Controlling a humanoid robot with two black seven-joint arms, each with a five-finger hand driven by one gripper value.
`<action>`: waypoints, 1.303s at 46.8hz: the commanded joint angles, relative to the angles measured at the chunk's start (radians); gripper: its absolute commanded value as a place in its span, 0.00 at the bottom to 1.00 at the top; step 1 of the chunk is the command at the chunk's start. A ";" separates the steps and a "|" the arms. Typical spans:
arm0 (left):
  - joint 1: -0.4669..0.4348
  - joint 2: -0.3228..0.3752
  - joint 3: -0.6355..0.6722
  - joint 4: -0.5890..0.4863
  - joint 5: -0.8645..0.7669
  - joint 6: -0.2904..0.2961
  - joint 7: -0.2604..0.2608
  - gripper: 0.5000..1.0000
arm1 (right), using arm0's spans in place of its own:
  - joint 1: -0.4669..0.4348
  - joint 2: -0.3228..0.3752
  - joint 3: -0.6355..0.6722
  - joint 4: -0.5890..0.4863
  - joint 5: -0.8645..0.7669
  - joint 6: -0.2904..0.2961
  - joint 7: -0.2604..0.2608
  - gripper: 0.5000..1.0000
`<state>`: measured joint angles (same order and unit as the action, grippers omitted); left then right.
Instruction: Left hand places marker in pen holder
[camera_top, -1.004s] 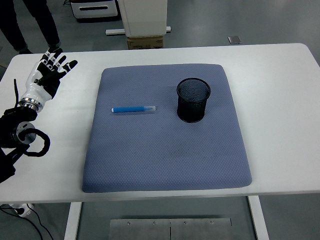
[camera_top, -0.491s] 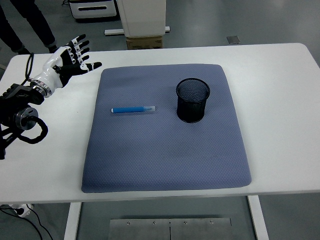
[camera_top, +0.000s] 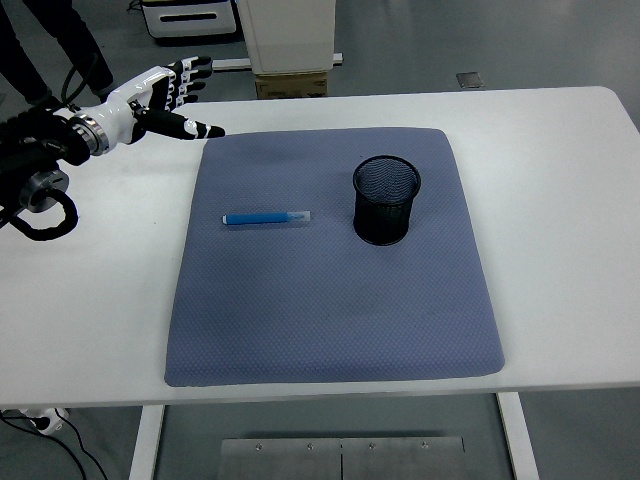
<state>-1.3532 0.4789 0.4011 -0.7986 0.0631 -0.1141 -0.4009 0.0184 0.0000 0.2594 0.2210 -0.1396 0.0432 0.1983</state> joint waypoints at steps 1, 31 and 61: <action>-0.050 -0.006 0.105 -0.036 0.000 -0.015 -0.007 1.00 | 0.000 0.000 0.000 0.000 0.000 0.000 0.000 1.00; -0.216 -0.241 0.498 -0.056 0.101 -0.015 0.033 1.00 | 0.000 0.000 0.000 0.000 0.000 0.000 0.000 1.00; -0.245 -0.316 0.522 -0.050 0.285 -0.019 0.085 1.00 | 0.000 0.000 0.000 0.000 0.000 0.000 0.001 1.00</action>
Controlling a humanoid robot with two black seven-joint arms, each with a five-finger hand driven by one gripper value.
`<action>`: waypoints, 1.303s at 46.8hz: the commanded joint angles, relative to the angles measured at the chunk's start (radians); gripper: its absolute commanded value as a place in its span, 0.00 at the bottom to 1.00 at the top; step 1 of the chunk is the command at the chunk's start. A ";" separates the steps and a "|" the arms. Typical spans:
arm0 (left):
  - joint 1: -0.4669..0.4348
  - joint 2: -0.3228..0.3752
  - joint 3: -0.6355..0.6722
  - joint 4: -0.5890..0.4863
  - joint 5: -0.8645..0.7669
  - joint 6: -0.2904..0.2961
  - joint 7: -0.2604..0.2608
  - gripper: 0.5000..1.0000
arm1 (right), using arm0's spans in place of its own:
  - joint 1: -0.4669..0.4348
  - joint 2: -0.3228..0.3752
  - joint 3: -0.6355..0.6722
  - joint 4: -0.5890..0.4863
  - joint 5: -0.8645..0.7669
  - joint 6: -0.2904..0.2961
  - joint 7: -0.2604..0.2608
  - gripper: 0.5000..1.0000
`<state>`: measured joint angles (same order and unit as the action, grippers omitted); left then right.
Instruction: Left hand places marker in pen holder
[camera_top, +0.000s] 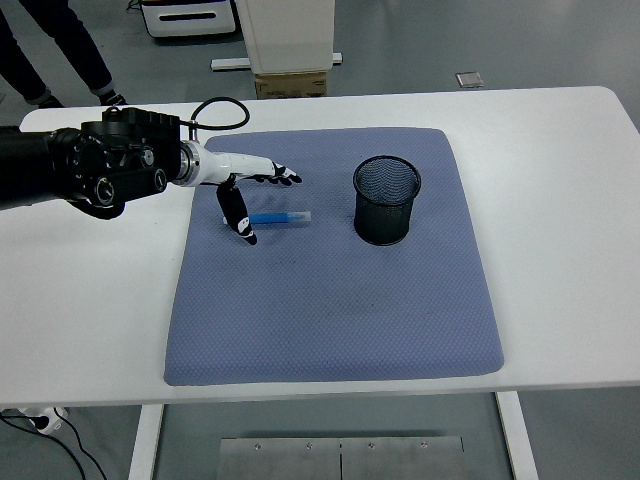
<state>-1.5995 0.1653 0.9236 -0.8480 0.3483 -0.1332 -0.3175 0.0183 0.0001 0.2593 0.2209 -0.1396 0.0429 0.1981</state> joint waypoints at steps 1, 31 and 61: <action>0.001 -0.007 0.004 0.000 0.000 0.000 0.003 1.00 | 0.000 0.000 0.000 0.000 0.000 0.000 0.000 1.00; -0.010 -0.032 0.038 0.003 0.040 -0.014 0.003 1.00 | 0.000 0.000 0.000 0.000 0.000 0.000 0.000 1.00; -0.008 -0.036 0.040 0.003 0.067 -0.016 0.003 0.52 | 0.000 0.000 0.000 0.000 0.000 0.000 0.000 1.00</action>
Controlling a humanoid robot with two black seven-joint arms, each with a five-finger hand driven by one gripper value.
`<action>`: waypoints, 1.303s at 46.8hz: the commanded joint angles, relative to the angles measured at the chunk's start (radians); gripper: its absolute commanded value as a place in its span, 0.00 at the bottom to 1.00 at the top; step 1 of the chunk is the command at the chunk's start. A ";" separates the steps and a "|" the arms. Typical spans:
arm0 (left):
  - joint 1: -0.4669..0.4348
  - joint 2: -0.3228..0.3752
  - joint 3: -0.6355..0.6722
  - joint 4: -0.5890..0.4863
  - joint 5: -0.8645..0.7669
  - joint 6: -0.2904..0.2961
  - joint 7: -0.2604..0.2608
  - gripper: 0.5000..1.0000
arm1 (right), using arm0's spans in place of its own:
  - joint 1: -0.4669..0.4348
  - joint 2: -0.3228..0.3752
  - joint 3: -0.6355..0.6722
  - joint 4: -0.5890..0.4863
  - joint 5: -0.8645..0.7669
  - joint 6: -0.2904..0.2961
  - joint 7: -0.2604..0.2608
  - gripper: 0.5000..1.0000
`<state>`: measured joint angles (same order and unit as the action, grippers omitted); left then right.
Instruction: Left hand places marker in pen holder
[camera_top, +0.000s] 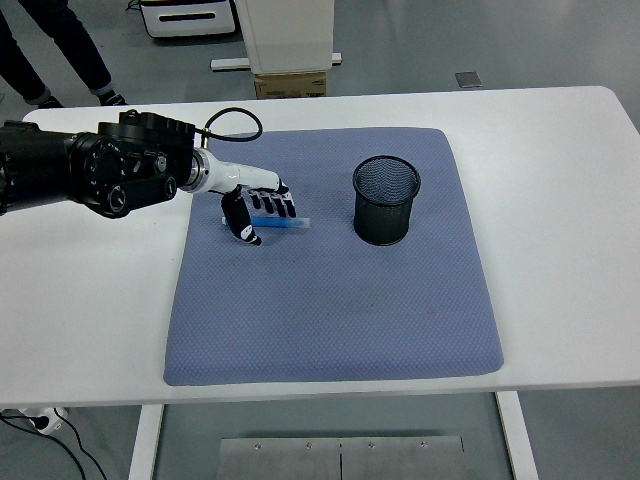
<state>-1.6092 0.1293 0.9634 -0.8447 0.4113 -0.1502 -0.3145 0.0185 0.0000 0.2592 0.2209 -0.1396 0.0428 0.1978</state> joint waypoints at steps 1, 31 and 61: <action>0.002 0.000 0.000 -0.001 0.009 0.001 0.000 0.52 | 0.000 0.000 0.000 0.000 0.000 0.000 0.002 1.00; 0.011 -0.013 0.000 -0.001 0.063 0.051 -0.001 0.32 | 0.000 0.000 0.000 0.000 0.000 0.000 0.000 1.00; 0.020 -0.027 0.000 -0.002 0.078 0.098 -0.001 0.24 | 0.000 0.000 0.000 0.000 0.000 0.000 0.000 1.00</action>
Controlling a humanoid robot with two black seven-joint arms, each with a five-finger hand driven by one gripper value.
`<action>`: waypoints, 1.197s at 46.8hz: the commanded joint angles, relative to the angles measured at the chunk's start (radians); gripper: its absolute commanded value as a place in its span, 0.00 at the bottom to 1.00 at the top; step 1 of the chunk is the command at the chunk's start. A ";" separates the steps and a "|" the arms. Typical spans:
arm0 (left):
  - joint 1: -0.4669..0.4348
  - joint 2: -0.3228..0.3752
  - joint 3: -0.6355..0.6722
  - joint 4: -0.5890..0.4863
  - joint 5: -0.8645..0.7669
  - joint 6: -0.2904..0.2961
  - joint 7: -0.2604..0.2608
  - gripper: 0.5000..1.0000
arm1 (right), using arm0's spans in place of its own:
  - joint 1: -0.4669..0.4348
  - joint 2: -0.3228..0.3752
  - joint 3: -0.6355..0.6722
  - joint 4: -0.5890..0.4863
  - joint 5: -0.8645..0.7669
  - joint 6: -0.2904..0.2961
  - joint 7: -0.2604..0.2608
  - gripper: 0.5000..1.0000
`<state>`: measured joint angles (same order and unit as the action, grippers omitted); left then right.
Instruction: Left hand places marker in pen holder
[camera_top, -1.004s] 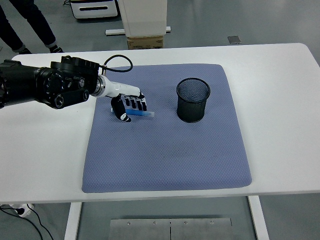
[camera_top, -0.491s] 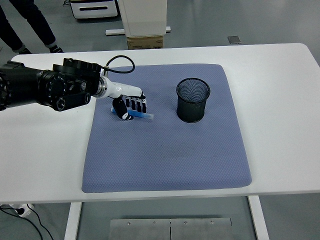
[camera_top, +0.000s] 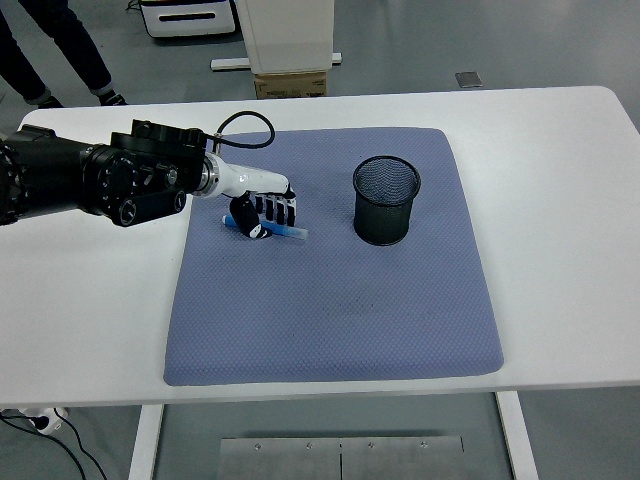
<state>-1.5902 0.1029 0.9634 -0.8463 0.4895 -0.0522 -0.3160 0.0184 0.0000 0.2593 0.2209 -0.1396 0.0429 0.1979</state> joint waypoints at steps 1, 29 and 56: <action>0.004 0.000 0.000 0.000 0.000 0.000 0.000 0.23 | 0.000 0.000 0.000 0.000 0.000 0.000 0.000 1.00; 0.012 0.000 0.000 0.000 0.027 0.014 -0.001 0.00 | 0.000 0.000 -0.002 0.000 0.000 0.000 0.000 1.00; 0.007 0.003 0.000 0.001 0.026 0.014 -0.009 0.00 | 0.000 0.000 0.000 0.000 0.000 0.000 0.000 1.00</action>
<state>-1.5831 0.1056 0.9633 -0.8452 0.5156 -0.0399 -0.3226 0.0185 0.0000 0.2593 0.2209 -0.1396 0.0433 0.1979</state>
